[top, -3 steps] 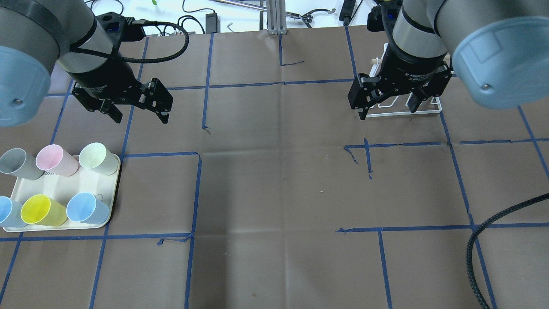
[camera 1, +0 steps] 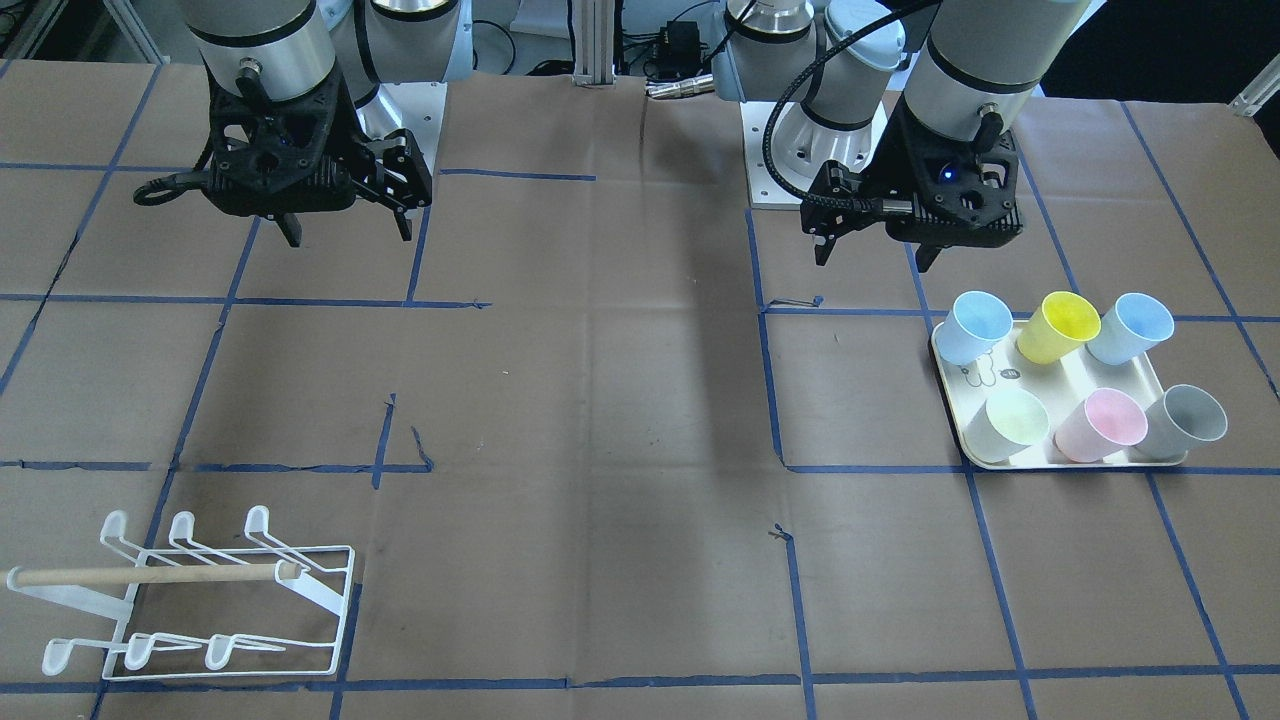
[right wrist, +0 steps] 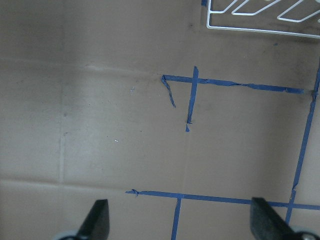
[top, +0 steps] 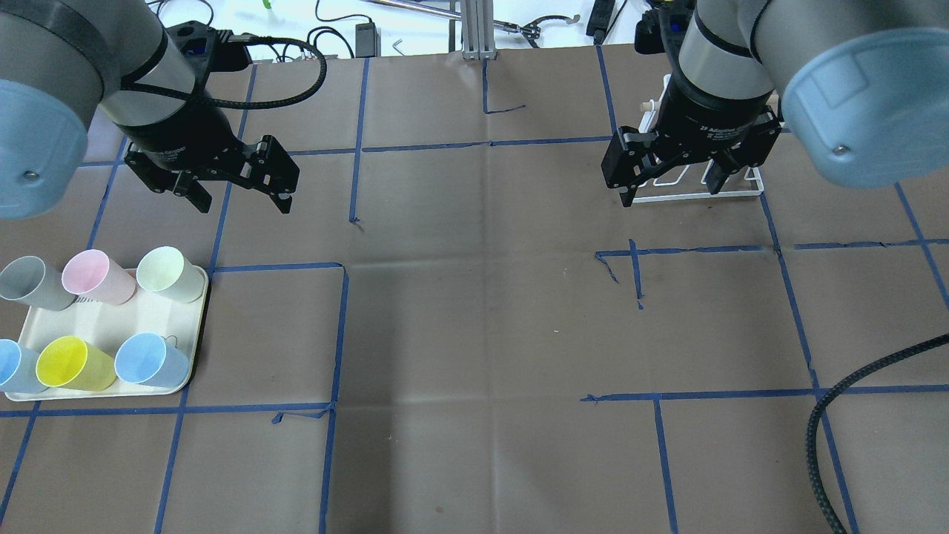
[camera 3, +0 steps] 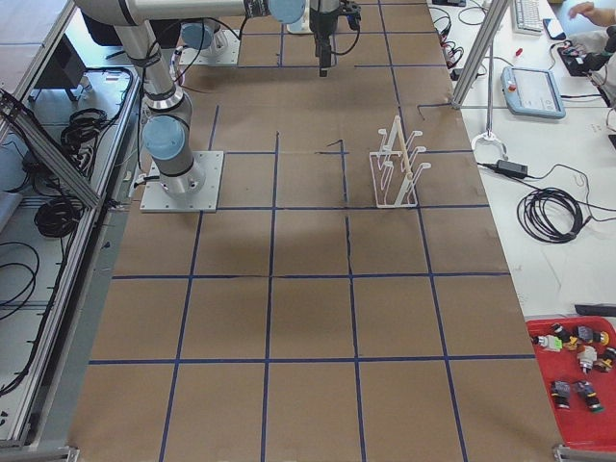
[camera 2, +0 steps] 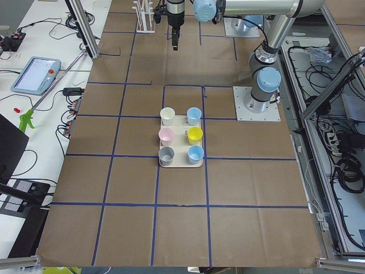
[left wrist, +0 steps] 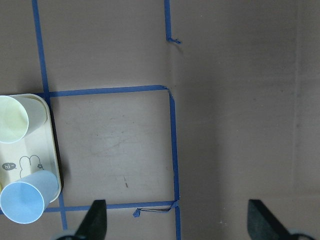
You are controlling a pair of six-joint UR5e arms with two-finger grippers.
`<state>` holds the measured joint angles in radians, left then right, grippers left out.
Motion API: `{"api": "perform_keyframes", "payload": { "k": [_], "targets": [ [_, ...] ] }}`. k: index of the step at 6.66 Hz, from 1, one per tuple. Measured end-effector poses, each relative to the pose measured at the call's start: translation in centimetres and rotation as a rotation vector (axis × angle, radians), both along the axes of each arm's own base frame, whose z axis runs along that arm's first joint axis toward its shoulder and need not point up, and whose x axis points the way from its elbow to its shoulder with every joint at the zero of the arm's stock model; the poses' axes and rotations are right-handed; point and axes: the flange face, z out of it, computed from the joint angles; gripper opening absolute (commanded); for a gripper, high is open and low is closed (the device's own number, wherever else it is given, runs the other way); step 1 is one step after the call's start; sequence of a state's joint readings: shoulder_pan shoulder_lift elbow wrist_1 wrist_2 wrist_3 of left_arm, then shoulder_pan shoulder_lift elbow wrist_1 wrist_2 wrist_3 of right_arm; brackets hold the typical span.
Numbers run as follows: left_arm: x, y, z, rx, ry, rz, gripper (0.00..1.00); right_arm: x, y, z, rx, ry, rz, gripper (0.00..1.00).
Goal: Transfer IKEA cup to right arm and place on rack
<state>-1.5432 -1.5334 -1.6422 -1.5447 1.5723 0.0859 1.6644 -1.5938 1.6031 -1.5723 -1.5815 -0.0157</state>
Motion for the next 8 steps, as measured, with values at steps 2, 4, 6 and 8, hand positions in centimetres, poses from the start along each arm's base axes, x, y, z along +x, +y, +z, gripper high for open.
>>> {"api": "perform_keyframes", "payload": {
  "k": [2,4,6,8],
  "targets": [
    [0.0,0.0,0.0,0.000,0.000,0.000,1.00,0.0,-0.1,0.1,-0.004,0.000,0.000,1.00],
    [0.0,0.0,-0.1,0.000,0.001,0.000,1.00,0.0,-0.1,0.1,-0.004,0.000,0.000,1.00],
    [0.1,0.1,0.1,-0.002,0.001,0.001,1.00,0.0,0.0,0.1,-0.002,0.000,0.000,1.00],
    [1.6,-0.1,0.3,-0.009,-0.004,-0.012,1.00,0.0,-0.1,0.0,-0.001,0.000,0.000,1.00]
  ]
}}
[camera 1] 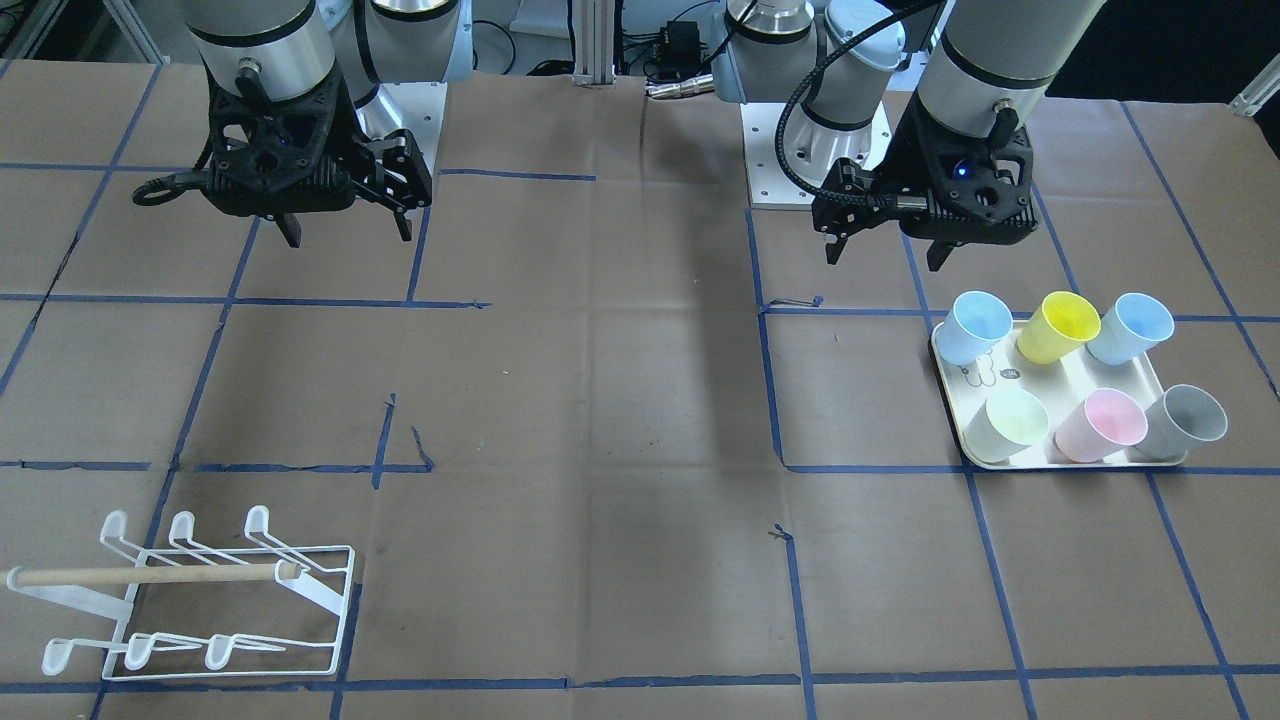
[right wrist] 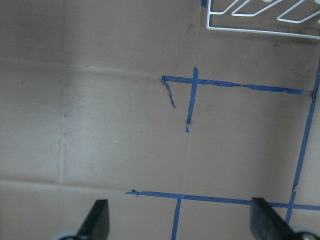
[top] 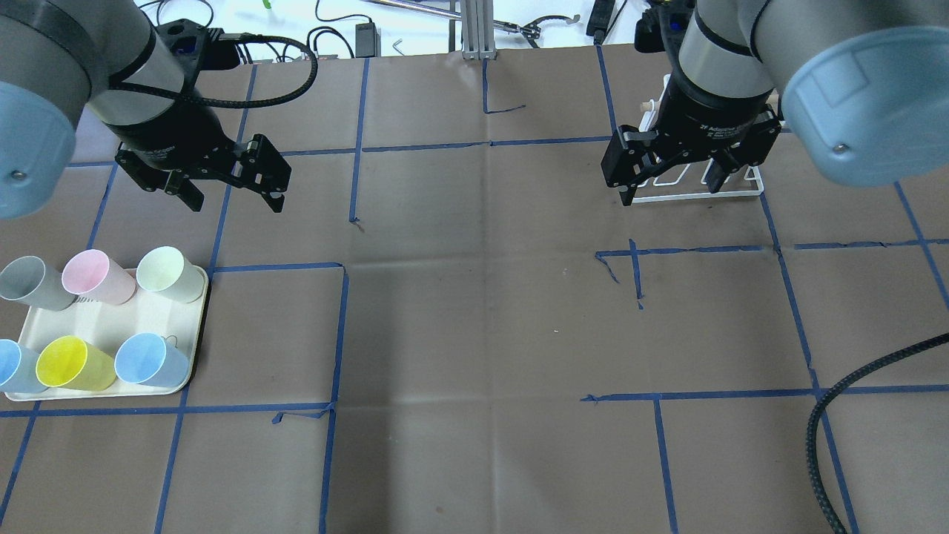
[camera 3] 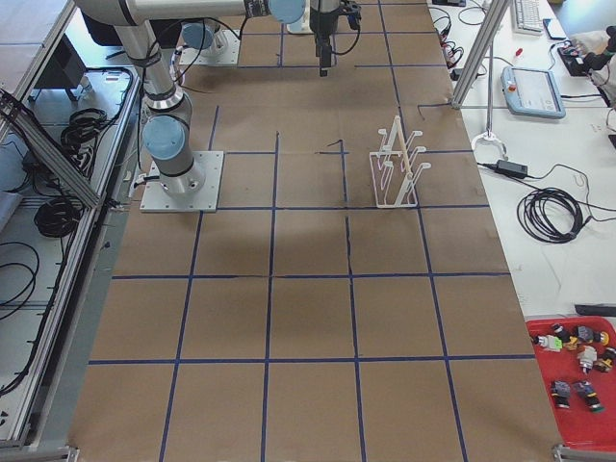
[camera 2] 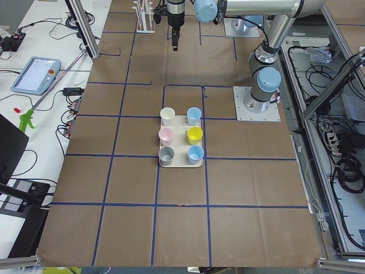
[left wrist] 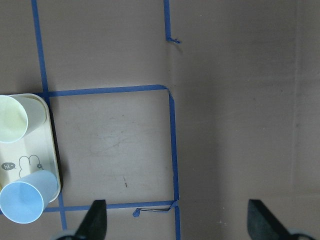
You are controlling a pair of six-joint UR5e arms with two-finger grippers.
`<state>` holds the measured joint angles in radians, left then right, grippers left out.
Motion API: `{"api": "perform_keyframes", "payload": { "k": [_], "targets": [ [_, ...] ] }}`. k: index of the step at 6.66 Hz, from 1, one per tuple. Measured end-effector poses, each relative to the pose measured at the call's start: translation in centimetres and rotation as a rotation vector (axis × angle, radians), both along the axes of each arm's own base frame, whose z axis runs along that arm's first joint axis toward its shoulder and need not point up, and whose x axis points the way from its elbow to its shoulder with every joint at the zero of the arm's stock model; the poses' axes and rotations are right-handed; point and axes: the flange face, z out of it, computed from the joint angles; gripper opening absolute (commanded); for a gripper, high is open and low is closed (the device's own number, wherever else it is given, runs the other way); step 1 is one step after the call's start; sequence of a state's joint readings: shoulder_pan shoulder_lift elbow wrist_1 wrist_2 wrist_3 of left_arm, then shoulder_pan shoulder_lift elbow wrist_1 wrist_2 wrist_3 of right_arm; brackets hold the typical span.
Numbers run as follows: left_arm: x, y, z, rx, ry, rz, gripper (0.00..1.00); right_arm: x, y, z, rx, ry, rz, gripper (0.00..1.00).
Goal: Transfer IKEA cup to right arm and place on rack
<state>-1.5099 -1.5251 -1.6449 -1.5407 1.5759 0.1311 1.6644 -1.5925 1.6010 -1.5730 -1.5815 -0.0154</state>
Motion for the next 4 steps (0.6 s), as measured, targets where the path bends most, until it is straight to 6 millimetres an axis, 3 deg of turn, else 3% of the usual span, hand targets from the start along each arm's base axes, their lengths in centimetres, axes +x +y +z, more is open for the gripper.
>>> {"api": "perform_keyframes", "payload": {
  "k": [1,4],
  "targets": [
    [2.4,-0.5,0.0,-0.004,-0.005,0.000,1.00,0.0,0.0,0.0,0.000,0.000,0.000,1.00],
    [14.1,-0.9,-0.3,0.012,-0.003,-0.001,1.00,0.1,0.1,-0.2,0.006,-0.001,0.001,1.00]
  ]
}}
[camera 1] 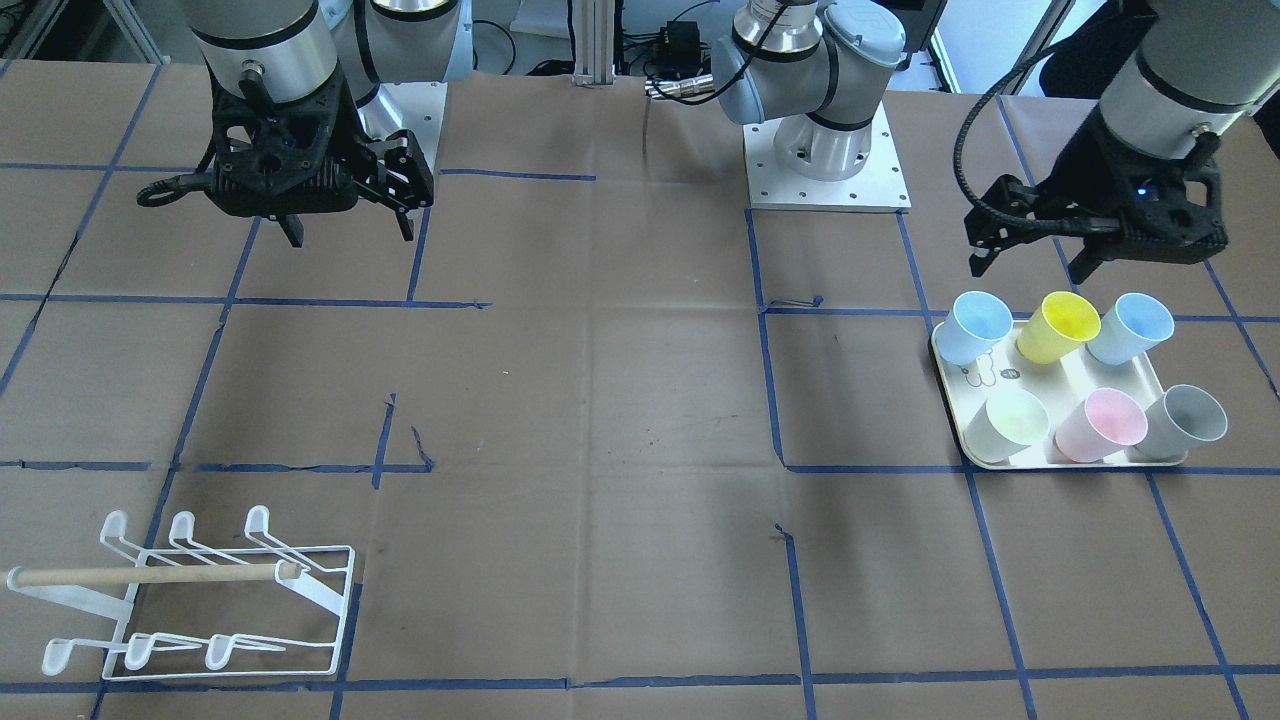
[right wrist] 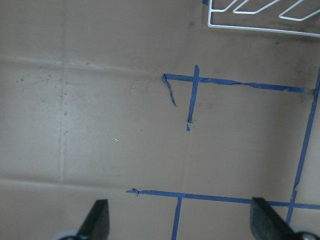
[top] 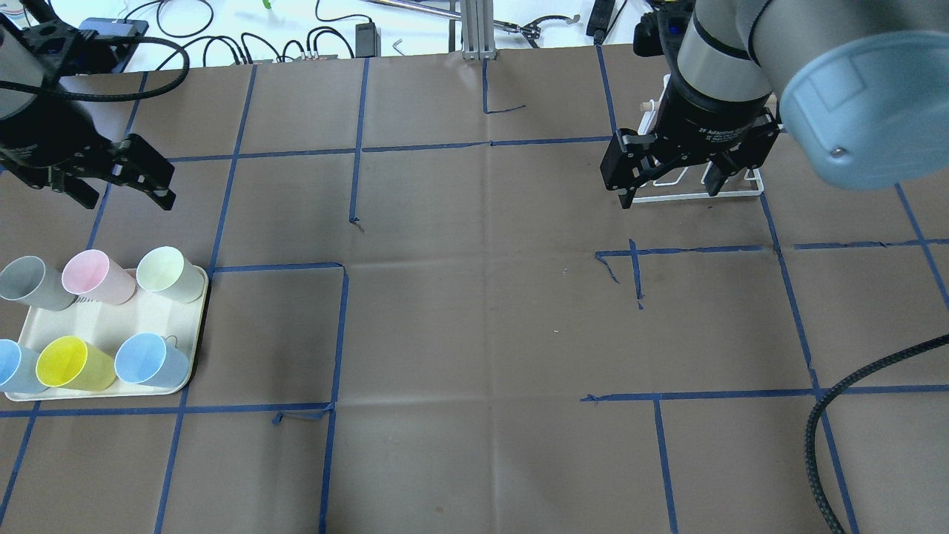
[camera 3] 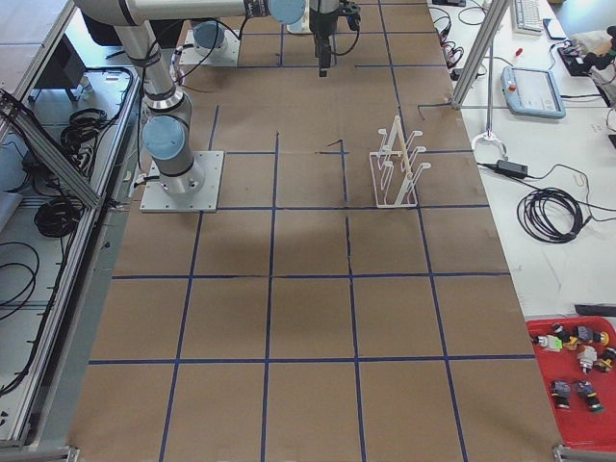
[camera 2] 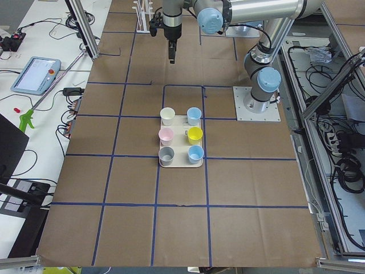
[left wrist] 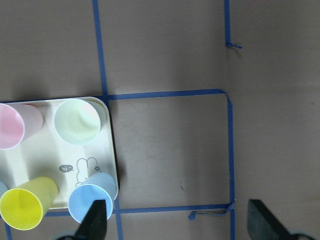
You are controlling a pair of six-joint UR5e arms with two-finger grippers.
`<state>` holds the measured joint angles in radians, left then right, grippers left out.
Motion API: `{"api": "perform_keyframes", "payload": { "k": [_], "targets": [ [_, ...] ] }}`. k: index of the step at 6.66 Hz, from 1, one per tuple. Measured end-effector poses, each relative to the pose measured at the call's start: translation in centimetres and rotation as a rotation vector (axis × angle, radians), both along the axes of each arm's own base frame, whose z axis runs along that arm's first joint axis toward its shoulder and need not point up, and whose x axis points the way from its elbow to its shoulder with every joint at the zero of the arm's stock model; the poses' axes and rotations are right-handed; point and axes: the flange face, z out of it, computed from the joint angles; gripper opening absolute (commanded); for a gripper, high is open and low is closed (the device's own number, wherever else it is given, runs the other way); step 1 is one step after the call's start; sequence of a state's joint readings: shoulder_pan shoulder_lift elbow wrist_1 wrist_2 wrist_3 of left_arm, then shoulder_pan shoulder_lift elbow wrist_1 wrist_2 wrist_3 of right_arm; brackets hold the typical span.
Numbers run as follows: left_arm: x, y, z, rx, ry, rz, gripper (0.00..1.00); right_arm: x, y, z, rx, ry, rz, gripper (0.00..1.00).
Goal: Transfer IKEA cup to right arm and place on rack
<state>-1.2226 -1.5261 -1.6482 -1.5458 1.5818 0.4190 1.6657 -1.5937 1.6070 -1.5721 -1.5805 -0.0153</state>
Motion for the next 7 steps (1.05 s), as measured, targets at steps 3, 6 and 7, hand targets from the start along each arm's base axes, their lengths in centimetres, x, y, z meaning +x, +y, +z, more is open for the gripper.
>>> {"api": "perform_keyframes", "payload": {
  "k": [3,6,7],
  "targets": [
    [4.9,-1.8,-3.4,0.016,0.010,0.009,1.00,0.0,0.0,0.0,0.002,0.002,0.001,1.00],
    [6.8,-5.4,-12.2,0.009,0.010,0.016,1.00,0.1,-0.5,0.1,-0.041,-0.001,0.003,1.00],
    [6.8,-5.5,-15.4,0.000,0.006,0.017,1.00,0.3,-1.8,0.0,-0.140,-0.015,0.001,1.00]
  ]
}}
